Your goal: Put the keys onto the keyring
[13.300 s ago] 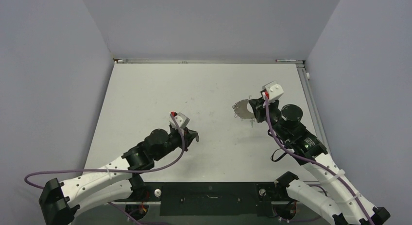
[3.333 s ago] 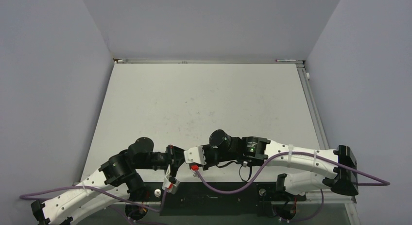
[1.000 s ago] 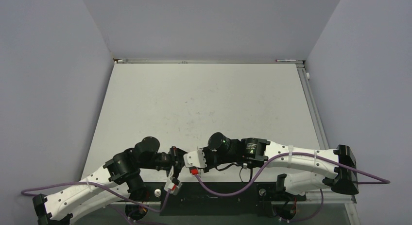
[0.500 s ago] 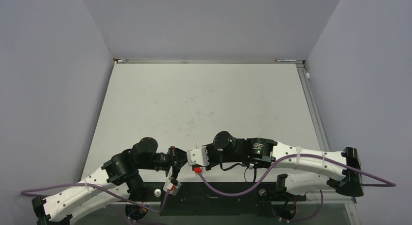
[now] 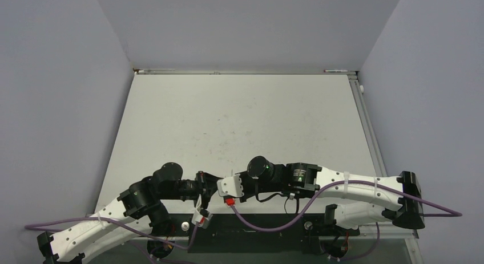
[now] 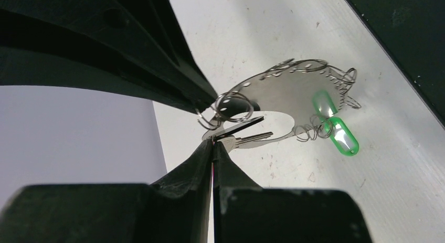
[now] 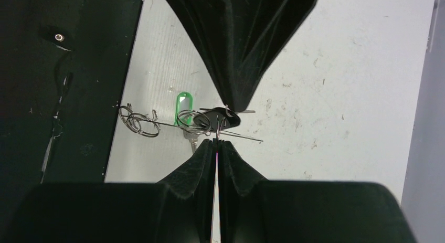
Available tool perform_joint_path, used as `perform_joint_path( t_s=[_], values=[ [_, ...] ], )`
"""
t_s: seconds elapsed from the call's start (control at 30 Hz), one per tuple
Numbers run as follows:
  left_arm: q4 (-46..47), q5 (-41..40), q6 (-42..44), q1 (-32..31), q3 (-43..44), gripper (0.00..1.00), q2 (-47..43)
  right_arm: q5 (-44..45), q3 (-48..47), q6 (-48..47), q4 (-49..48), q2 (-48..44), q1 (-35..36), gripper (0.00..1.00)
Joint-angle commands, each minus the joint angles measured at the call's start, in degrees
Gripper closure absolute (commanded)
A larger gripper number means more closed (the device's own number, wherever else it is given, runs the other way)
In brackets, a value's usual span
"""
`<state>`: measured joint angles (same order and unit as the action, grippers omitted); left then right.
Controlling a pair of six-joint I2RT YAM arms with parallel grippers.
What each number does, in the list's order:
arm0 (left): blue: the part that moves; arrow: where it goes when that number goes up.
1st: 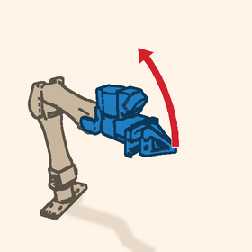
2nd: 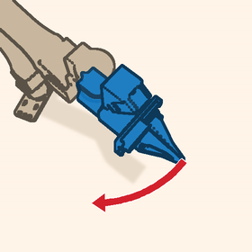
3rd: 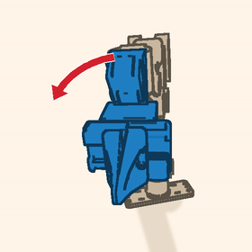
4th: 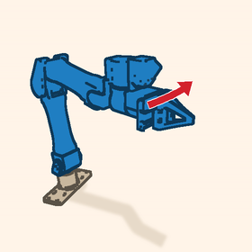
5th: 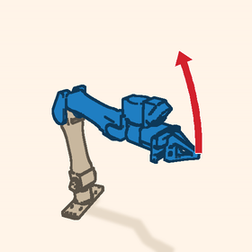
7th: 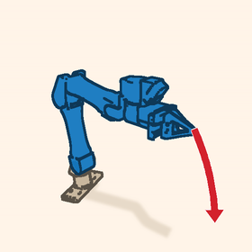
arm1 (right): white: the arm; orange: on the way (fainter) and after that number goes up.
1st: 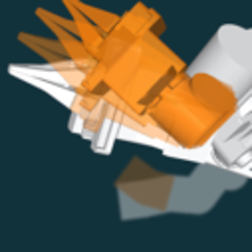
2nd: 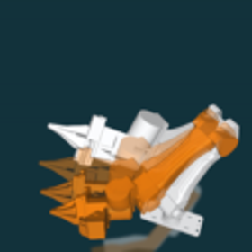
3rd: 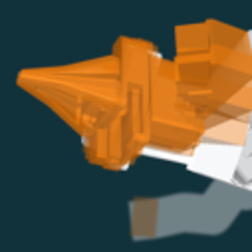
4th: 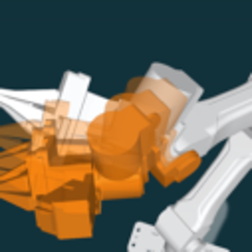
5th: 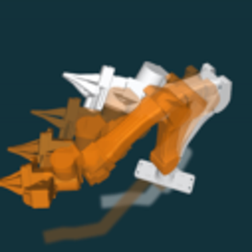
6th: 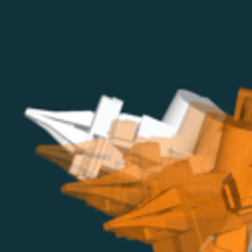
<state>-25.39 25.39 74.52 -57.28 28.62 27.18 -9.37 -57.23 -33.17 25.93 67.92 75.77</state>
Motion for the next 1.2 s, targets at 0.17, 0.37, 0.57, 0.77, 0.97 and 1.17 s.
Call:
perform_joint_path(
  t_s=[0.17,0.37,0.57,0.77,0.97,1.17],
  values=[
    [5.04,-1.59,-1.54,0.36,-0.36,1.00,-0.43,-1.97,-1.58,1.01,-2.52,2.42,1.36,0.95],
    [4.35,0.63,-1.00,0.40,-0.50,1.00,-0.27,-1.15,-2.00,0.24,-3.30,2.63,1.40,0.95],
    [3.52,2.04,-0.98,0.32,-0.78,1.00,0.24,0.13,-2.39,-0.36,-3.67,1.90,1.27,0.95],
    [3.09,2.61,-0.54,0.26,-0.72,1.00,0.48,0.58,-2.48,-0.47,-3.52,2.01,0.94,0.95],
    [1.86,2.87,0.50,-0.02,-0.59,1.00,0.51,0.93,-2.51,-0.60,-3.39,1.81,0.37,0.95],
    [0.47,3.30,1.35,-0.61,-0.24,1.00,0.98,0.84,-3.12,-0.76,-3.17,2.12,-0.43,0.95]
  ],
)
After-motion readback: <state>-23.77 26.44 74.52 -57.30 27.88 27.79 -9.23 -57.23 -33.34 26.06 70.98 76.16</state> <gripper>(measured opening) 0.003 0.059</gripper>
